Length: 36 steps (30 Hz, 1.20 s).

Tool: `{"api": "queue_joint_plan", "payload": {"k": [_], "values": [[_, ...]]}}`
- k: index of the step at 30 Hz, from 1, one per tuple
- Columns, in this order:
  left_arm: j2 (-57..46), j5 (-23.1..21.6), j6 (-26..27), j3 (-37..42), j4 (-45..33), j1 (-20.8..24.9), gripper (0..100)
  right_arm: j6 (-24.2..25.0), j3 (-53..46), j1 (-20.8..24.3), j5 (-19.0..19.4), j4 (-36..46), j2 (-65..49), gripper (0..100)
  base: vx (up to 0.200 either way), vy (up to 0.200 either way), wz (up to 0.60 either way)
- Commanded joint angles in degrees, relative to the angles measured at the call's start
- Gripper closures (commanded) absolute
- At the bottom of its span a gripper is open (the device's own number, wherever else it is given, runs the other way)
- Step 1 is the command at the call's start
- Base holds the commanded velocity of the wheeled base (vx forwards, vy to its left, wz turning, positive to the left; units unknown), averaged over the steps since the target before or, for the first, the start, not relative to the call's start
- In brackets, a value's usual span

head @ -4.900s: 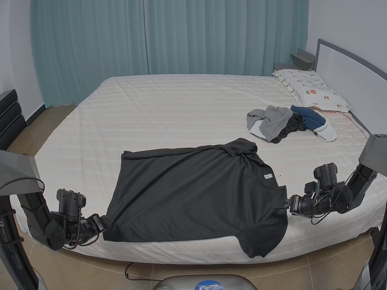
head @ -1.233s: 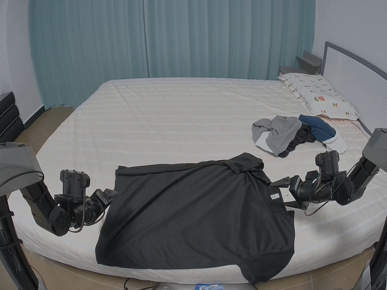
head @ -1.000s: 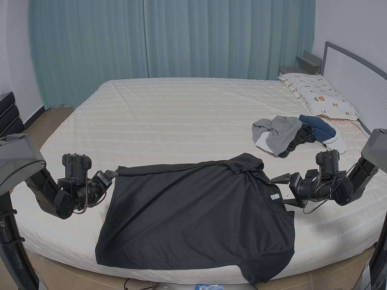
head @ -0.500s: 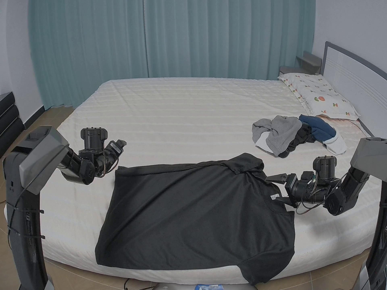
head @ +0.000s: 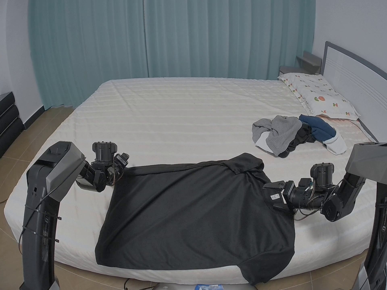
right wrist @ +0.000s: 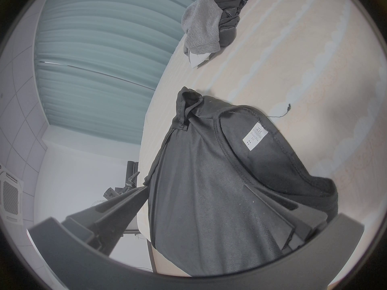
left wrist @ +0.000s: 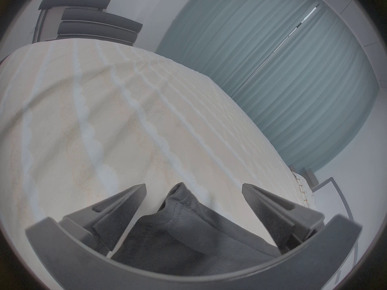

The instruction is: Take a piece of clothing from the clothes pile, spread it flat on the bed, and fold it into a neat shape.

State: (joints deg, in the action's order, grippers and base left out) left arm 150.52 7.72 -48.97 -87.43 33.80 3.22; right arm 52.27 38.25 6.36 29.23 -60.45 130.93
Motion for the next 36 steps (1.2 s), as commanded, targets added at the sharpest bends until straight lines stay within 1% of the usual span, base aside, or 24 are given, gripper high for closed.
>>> {"api": "queue_joint_plan", "payload": {"k": [1,4,5,15,21,36], "values": [[0.65,-0.07,-0.16,-0.02,-0.23,-0.05,0,0.02,-0.02,0.05,0.03,-0.02,0.29,0,0.000,0.000,0.00],[0.65,-0.16,-0.16,0.07,-0.23,-0.05,0,0.02,0.07,0.05,0.03,0.07,0.29,0,0.000,0.000,0.00],[0.65,-0.16,-0.16,0.07,-0.23,-0.05,100,0.02,0.07,0.05,0.03,0.07,0.29,0,0.000,0.000,0.00],[1.09,0.63,-0.34,-1.43,0.47,-0.14,100,0.02,0.15,0.05,0.03,0.07,0.29,0,0.000,0.000,0.00],[3.38,4.32,-0.42,-6.26,0.74,-1.72,100,0.02,0.15,0.05,0.03,0.07,0.29,0,0.000,0.000,0.00],[6.89,4.68,-0.25,-13.99,0.82,-2.16,100,0.11,0.15,0.05,0.03,-0.02,0.38,0,0.000,0.000,0.00]]}}
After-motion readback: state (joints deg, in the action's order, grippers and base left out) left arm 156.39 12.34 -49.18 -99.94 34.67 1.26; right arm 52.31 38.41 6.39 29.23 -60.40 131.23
